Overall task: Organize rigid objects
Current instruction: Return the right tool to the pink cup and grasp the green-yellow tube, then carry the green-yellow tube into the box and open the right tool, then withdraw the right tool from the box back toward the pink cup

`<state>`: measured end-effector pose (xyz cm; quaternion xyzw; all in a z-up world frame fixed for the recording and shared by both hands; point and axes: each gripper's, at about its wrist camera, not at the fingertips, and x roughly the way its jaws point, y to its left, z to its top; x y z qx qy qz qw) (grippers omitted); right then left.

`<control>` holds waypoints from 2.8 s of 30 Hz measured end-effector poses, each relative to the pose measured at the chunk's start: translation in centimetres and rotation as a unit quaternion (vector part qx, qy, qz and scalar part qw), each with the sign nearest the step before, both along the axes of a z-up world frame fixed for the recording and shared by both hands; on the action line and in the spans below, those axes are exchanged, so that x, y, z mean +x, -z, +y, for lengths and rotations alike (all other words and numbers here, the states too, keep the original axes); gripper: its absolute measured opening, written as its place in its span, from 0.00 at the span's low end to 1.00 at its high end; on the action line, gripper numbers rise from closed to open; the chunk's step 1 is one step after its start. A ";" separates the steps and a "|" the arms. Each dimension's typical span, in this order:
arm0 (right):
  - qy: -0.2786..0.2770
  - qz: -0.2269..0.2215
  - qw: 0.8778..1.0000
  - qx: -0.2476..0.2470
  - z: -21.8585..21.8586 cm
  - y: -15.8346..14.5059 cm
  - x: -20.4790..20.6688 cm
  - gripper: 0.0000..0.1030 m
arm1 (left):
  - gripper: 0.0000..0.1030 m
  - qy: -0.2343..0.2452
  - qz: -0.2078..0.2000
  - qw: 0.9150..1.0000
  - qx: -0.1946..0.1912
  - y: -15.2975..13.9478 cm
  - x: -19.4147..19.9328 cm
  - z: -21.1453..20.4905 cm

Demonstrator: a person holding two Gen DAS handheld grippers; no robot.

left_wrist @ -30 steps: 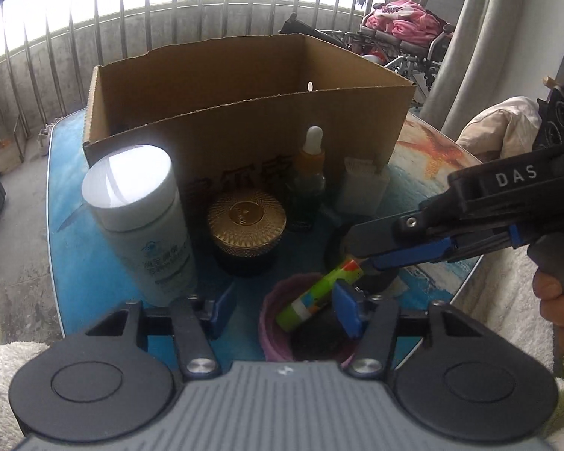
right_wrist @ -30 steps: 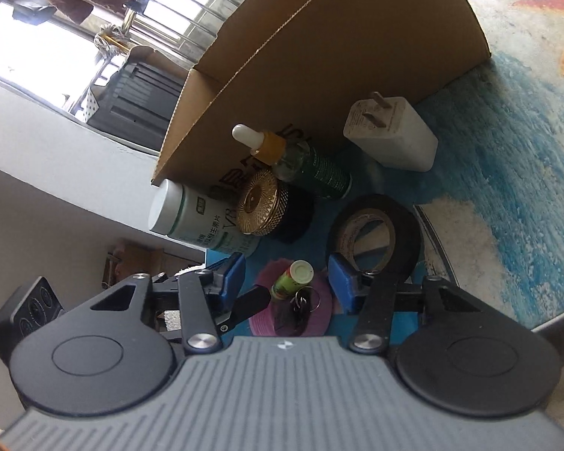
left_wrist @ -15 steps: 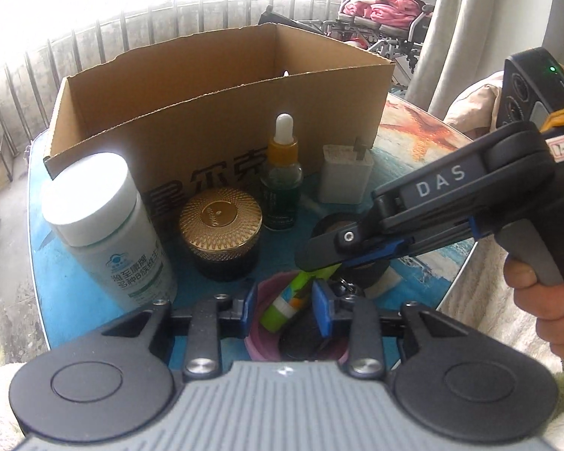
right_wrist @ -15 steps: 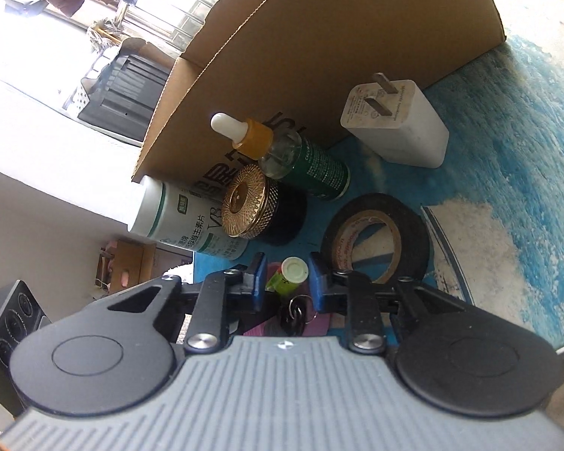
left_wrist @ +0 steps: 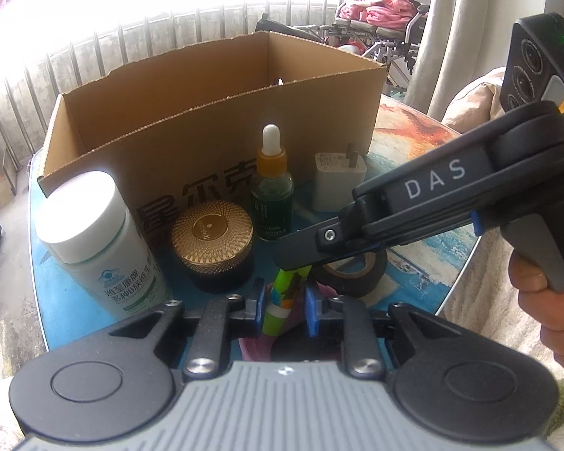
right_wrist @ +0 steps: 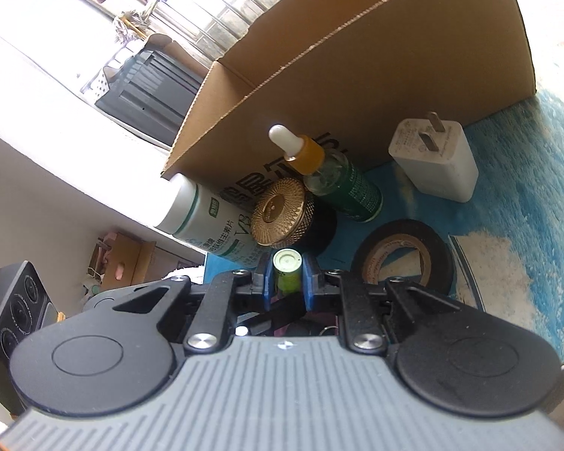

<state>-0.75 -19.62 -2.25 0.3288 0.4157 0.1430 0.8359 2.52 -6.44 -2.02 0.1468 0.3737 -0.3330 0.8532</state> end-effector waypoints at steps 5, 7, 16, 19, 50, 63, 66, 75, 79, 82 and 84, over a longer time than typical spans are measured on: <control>-0.011 -0.036 0.999 -0.019 0.6 -2.1 -0.5 0.14 | 0.21 -0.002 -0.017 1.000 -0.011 -1.3 -0.5 0.4; -0.016 -0.055 0.998 -0.028 1.0 -3.5 -0.7 0.14 | 0.21 -0.003 -0.030 0.999 -0.015 -2.3 -0.8 0.7; -0.063 -0.170 0.981 -0.073 2.5 -10.7 0.6 0.14 | 0.18 -0.018 -0.104 0.993 -0.055 -8.2 -1.4 2.2; -0.085 -0.190 0.975 -0.082 2.9 -12.6 2.9 0.14 | 0.16 -0.030 -0.115 0.990 -0.073 -10.1 -0.3 2.6; -0.190 0.137 0.963 -0.131 5.8 -0.2 35.8 0.19 | 0.43 -0.178 0.091 0.979 -0.042 -7.4 20.7 3.4; -0.144 -0.001 0.985 -0.092 1.0 -11.1 27.6 0.42 | 0.53 -0.162 0.018 0.982 -0.091 -12.0 16.7 4.8; -0.132 -0.052 0.988 -0.058 -1.4 -14.8 21.5 0.44 | 0.60 -0.148 -0.008 0.983 -0.111 -13.9 14.1 5.6; -0.062 -0.118 0.991 0.026 -7.7 -14.6 3.4 0.48 | 0.73 -0.092 -0.045 0.987 -0.121 -14.7 5.7 7.2; -0.030 -0.076 0.995 0.051 -7.4 -9.1 -1.0 0.48 | 0.75 -0.085 -0.017 0.990 -0.114 -12.1 3.3 7.2; -0.022 -0.035 0.996 0.074 -6.3 -4.8 -2.1 0.46 | 0.75 -0.077 0.012 0.992 -0.097 -8.9 2.1 6.6; -0.018 -0.009 0.996 0.086 -5.3 -2.4 -2.5 0.43 | 0.75 -0.069 0.039 0.993 -0.083 -6.9 1.6 5.8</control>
